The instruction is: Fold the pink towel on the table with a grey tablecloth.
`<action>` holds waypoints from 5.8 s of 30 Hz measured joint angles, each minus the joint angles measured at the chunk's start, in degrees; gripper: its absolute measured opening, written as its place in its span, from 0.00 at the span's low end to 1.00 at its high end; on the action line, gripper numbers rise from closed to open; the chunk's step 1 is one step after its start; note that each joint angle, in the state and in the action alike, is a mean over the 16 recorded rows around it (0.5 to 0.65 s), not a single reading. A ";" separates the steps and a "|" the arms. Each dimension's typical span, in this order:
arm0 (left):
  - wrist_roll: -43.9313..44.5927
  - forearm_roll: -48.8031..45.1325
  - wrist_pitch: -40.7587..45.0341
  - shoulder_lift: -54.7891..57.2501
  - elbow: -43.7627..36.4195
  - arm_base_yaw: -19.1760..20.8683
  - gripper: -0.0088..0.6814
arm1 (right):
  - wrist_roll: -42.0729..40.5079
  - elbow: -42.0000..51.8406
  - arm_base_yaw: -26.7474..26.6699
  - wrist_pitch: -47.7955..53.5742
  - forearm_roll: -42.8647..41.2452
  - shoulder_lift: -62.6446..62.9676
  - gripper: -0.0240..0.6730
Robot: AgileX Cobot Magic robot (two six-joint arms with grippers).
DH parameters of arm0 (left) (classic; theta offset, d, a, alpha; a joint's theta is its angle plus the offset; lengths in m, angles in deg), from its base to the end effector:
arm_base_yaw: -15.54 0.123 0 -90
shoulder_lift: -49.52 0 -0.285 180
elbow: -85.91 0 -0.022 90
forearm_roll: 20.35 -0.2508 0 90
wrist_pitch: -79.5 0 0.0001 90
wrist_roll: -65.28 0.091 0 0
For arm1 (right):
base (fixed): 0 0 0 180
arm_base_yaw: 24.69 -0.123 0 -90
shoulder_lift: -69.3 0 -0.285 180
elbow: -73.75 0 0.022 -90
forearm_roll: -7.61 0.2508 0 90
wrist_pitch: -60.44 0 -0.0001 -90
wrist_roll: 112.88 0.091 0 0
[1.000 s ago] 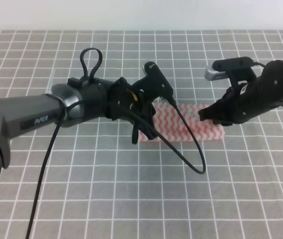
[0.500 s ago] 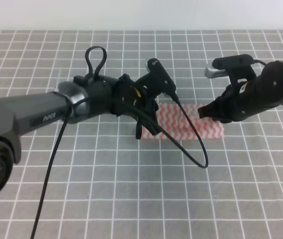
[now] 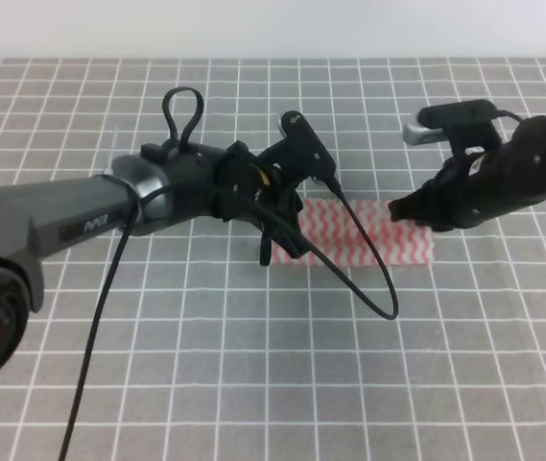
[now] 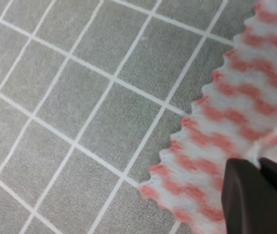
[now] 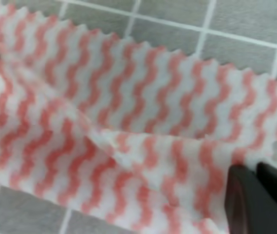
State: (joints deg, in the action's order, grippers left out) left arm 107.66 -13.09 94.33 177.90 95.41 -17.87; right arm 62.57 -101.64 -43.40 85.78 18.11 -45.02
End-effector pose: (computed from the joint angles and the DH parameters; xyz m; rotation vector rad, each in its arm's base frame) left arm 0.3932 -0.2629 0.1818 1.3299 1.9148 -0.0207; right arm 0.3774 0.1353 0.2073 -0.3345 2.5056 0.2656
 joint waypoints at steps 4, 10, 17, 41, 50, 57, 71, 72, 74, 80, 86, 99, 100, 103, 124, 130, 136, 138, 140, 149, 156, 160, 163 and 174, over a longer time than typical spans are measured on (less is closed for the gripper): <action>0.06 0.00 -0.29 0.00 0.00 0.00 0.01 | 0.01 -0.03 0.29 -0.10 0.00 -0.07 0.01; 0.14 0.01 -0.75 -0.06 -0.01 0.00 0.01 | 0.01 -0.01 0.50 -0.52 0.14 -0.05 0.01; 0.15 0.02 -1.29 0.04 0.02 0.00 0.01 | -0.03 -0.03 0.49 -1.04 0.40 -0.43 0.01; 0.17 0.15 -4.00 1.41 0.33 1.44 0.01 | -0.06 0.00 0.50 -3.27 0.96 -3.48 0.02; 0.17 0.72 -4.76 2.23 0.33 1.49 0.01 | -0.03 0.03 0.50 -4.28 1.12 -3.62 0.16; 0.16 1.02 -5.78 2.60 0.32 1.49 0.03 | 0.04 0.01 0.48 -5.27 1.26 -3.98 0.33; 0.16 1.03 -9.29 3.24 0.32 2.22 0.33 | 0.17 0.02 1.55 -6.37 2.28 -4.11 0.42; 0.16 1.03 -9.53 3.28 0.32 2.35 0.35 | 0.17 0.02 1.72 -6.37 2.41 -4.11 0.42; 0.16 1.03 -9.92 3.35 0.32 2.63 0.38 | 0.18 0.02 2.07 -6.39 2.68 -4.11 0.42; 0.16 1.03 -11.01 3.70 0.32 3.48 0.41 | 0.16 0.04 2.96 -6.35 3.41 -4.11 0.42; 0.16 1.03 -11.74 4.15 0.32 4.02 0.41 | 0.16 0.00 3.29 -6.33 3.67 -3.99 0.42; -4.21 1.21 -9.69 0.74 0.32 4.49 0.37 | -1.26 -3.96 3.12 0.39 5.43 -4.27 0.34; -5.40 1.37 -8.76 0.07 0.32 4.46 0.36 | -1.82 -4.37 3.03 1.19 6.05 -4.33 0.33; -8.47 2.35 -5.03 -1.90 0.32 4.30 0.28 | -4.01 -5.53 2.65 3.40 8.26 -4.59 0.26; 6.79 29.42 13.81 -1.36 0.33 1.34 0.01 | -16.42 -6.74 -0.20 6.48 19.74 -8.35 0.01; 7.03 29.01 14.81 0.24 0.33 1.41 0.01 | -16.49 -6.74 -0.21 7.11 18.51 -8.33 0.01; 7.24 28.50 15.18 0.85 0.33 1.48 0.01 | -16.48 -6.74 -0.21 7.77 16.92 -8.33 0.01; 7.34 28.26 15.17 0.89 0.33 1.48 0.01 | -16.45 -6.74 -0.20 7.94 16.46 -8.38 0.01; 7.43 27.90 15.19 0.87 0.32 1.49 0.01 | -16.43 -6.74 -0.19 8.19 16.02 -8.43 0.01; 7.75 26.53 14.90 0.57 0.33 1.76 0.01 | -14.11 -6.74 -0.15 9.06 12.65 -8.37 0.01; 7.85 26.25 13.43 -1.12 0.39 2.05 0.01 | -11.17 -6.98 -0.13 9.95 8.42 -7.06 0.01; 8.08 26.46 11.72 -2.20 0.41 2.28 0.01 | -9.23 -7.52 -0.03 10.43 5.73 -6.13 0.02; 8.23 26.59 10.51 -2.78 0.44 2.45 0.01 | -8.25 -7.92 0.15 10.87 4.42 -5.65 0.05; 8.38 26.67 8.12 -1.33 0.44 3.07 0.01 | -2.98 -8.93 1.58 12.33 1.31 -5.79 0.33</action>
State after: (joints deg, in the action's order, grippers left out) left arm 116.04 13.58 102.45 176.57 95.86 -14.79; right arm 59.59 -110.57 -41.83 98.11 19.42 -50.81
